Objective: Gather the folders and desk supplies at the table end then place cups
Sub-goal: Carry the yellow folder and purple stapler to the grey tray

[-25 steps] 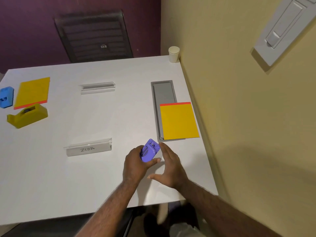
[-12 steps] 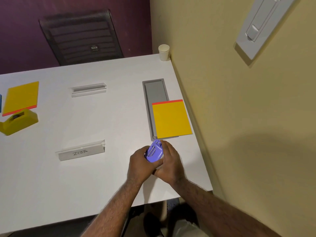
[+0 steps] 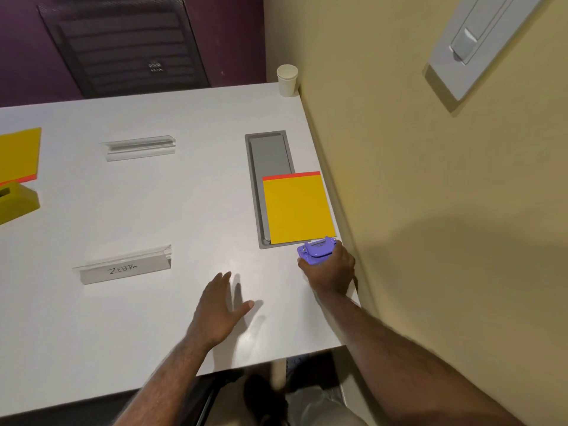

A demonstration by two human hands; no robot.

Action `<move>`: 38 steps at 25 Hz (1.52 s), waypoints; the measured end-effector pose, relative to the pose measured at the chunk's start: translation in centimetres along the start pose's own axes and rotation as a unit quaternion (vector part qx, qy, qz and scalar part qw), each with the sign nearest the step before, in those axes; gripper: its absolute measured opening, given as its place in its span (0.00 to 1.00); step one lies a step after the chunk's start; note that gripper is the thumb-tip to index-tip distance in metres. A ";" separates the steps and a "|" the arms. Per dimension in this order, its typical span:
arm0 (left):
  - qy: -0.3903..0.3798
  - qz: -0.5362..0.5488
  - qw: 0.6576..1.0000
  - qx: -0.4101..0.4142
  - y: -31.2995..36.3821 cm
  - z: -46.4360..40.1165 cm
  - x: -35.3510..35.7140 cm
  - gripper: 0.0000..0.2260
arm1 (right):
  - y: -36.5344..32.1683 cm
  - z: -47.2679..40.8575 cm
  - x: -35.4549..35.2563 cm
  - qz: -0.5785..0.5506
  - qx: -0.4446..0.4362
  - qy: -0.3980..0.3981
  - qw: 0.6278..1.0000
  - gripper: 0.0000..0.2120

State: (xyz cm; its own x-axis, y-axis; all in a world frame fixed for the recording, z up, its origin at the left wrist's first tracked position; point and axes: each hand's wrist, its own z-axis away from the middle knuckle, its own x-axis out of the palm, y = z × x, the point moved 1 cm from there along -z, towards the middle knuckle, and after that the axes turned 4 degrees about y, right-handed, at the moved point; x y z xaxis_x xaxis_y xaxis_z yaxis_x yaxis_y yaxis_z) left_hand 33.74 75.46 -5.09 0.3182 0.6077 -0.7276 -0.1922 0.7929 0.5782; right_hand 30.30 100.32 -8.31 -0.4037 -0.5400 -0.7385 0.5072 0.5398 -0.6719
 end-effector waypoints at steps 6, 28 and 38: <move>-0.043 -0.036 0.998 -0.040 -3.3 0.8 0.7 0.43 | 0.7 -0.9 1.8 0.048 0.054 0.010 0.997 0.44; -0.039 -0.119 0.991 -0.038 -4.1 -0.6 1.8 0.48 | 0.9 -1.2 2.9 0.100 0.089 -0.023 0.991 0.52; -0.070 -0.170 0.982 -0.047 -4.5 0.0 3.5 0.47 | -4.1 -3.2 4.2 0.190 -0.191 -0.072 0.960 0.36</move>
State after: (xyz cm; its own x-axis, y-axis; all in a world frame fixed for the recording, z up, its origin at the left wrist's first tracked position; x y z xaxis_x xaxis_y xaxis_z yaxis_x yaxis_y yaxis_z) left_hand 35.67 74.00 -10.25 0.5017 0.3003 -0.8113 -0.1363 0.9535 0.2687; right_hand 24.13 97.89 -8.86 -0.1210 -0.3267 -0.9373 0.2699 0.8979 -0.3478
